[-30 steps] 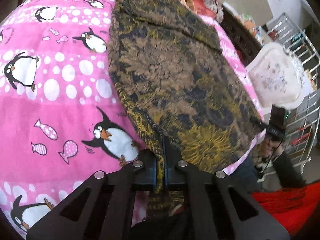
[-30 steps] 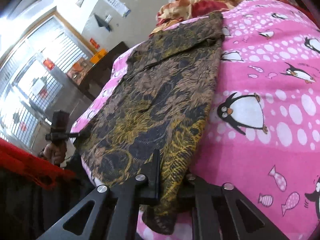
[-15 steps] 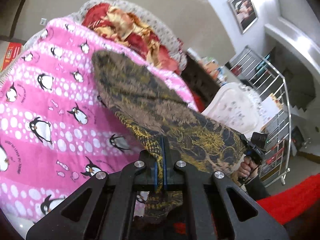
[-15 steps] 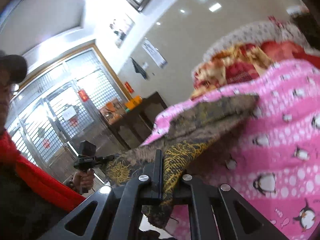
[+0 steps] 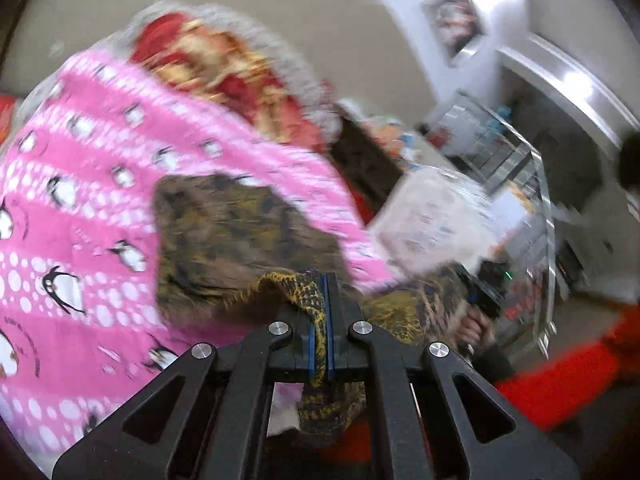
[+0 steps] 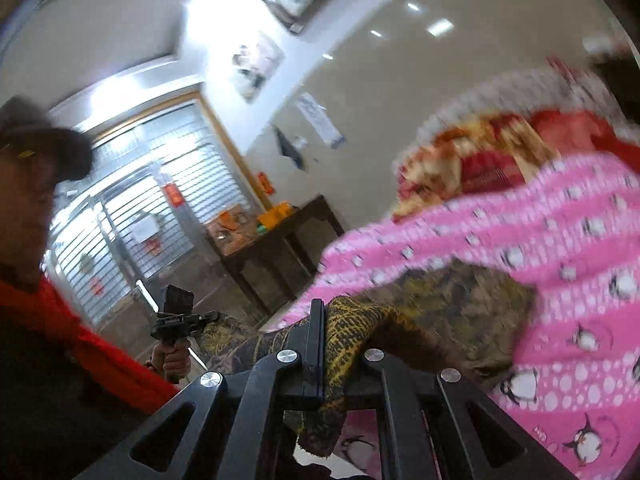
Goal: Fold small clothes
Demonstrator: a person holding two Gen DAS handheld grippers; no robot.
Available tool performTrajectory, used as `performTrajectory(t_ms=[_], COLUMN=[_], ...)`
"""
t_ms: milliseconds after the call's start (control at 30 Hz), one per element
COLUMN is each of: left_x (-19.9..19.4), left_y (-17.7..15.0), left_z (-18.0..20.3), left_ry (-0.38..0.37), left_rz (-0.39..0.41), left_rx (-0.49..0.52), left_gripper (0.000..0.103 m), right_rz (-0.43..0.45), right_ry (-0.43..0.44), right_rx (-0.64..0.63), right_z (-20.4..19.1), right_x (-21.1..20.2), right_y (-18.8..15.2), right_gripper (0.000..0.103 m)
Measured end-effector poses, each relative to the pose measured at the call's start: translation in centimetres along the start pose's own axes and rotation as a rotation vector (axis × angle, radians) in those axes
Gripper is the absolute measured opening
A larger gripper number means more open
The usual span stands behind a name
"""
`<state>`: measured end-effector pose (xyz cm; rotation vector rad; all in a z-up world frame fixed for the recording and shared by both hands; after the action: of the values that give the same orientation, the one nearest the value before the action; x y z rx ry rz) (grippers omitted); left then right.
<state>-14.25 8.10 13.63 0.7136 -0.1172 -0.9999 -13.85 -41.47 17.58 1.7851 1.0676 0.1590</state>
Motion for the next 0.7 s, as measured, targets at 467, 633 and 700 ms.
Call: performTrajectory(t_ms=[467,633,700], left_x=[12.5,16.4,17.2], left_y=[10.7,10.4,9.3], left_z=[-17.9,-23.4,-25.0], left_ry=[0.224,0.327,0.376], left_rz=[-0.024,-0.157,-0.213], left_rx=[-0.124,-0.123,-0.130], left_gripper=[0.002,0.003,0.003], right_rz=[-0.177,-0.318,-0.387], right_ry=[-0.295,-0.396,-0.446], right_rx=[0.307,0.441,0.471], right_z=[17.0,22.5,24.2], right_x=[19.7,24.8,26.0], right_y=[2.7,0.5,-1.1], right_gripper=[0.004,0.004,0.004])
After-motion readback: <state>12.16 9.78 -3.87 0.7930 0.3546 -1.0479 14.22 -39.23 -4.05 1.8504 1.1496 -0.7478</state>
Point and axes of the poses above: each gripper's, at about its wrist camera, not at the fingertips, and x roughly the way its jaws point, z to its right, y to its top, the point moved 7 cm from there along x, roughly the way its jaws point, and after that the axes turned 14 degrees about -y, right-handed, at the moved point
